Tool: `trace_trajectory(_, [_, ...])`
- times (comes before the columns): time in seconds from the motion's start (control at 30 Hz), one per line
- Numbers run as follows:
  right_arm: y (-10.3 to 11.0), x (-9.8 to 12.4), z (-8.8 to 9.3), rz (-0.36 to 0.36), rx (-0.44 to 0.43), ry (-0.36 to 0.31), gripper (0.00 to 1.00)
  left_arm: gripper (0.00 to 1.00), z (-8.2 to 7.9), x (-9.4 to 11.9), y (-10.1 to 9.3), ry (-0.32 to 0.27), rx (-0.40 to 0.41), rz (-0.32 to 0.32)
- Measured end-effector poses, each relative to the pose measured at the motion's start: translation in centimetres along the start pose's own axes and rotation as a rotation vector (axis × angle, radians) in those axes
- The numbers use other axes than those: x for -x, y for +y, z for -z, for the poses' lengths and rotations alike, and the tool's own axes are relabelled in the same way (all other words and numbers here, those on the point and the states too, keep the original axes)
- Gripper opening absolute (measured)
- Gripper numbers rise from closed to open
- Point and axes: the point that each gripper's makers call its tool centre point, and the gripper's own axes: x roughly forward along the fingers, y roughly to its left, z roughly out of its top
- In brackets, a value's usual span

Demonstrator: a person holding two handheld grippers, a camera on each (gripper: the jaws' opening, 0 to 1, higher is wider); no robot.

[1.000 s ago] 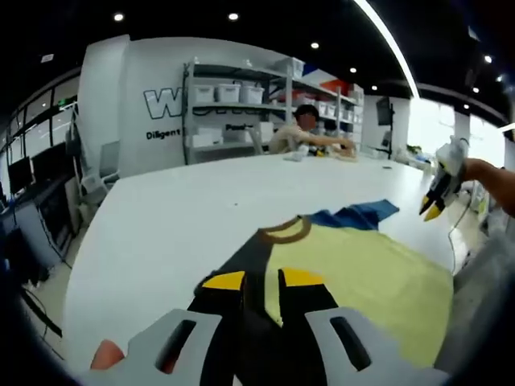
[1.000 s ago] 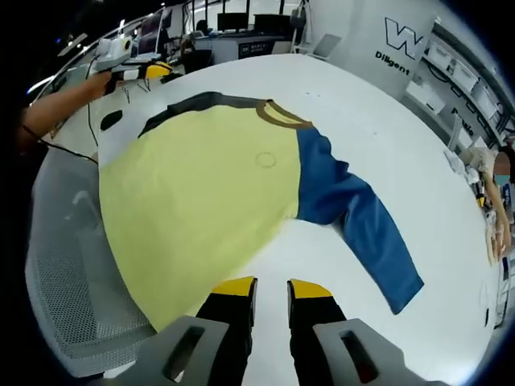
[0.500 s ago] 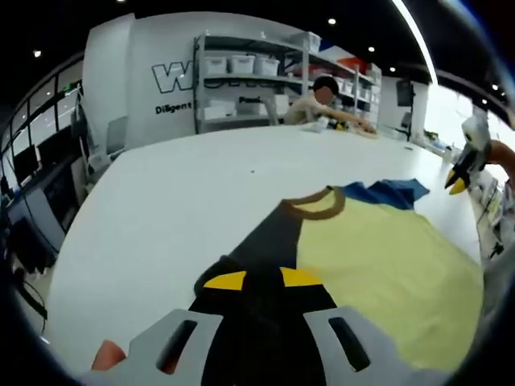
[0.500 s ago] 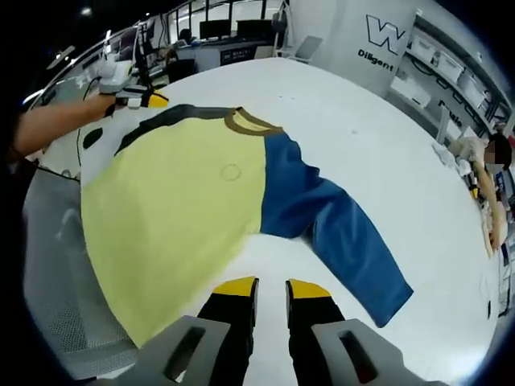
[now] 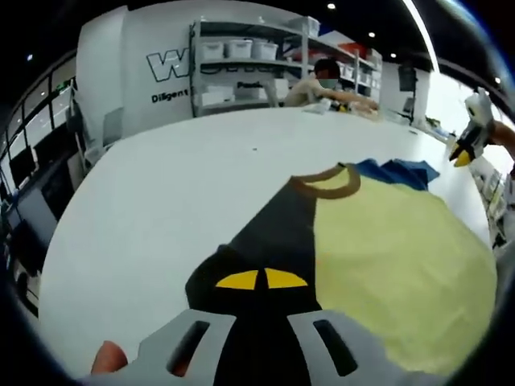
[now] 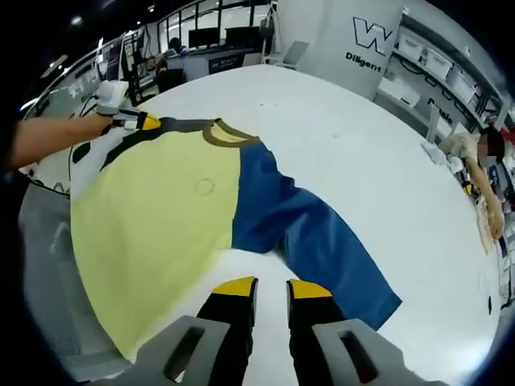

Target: Fold the garment on the visible template until the final outline fits inside the template.

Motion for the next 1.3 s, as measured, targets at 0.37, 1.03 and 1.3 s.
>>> trace_trajectory(0.37, [-5.3, -0.3, 0.0, 0.114, -0.072, -0.068, 0.13, 0.0, 0.9, -0.6, 0.1, 0.016, -0.03, 0.005])
trace_trajectory(1.03, [-16.1, -2.0, 6.8, 0.382, -0.369, -0.184, 0.33, 0.0, 0.8, -0.6, 0.1, -0.018, -0.001, 0.011])
trace_trajectory(1.3, [-17.8, -3.3, 8.5, 0.382, -0.418, -0.148, 0.3, 0.0, 0.8, -0.7, 0.2, -0.016, -0.015, 0.013])
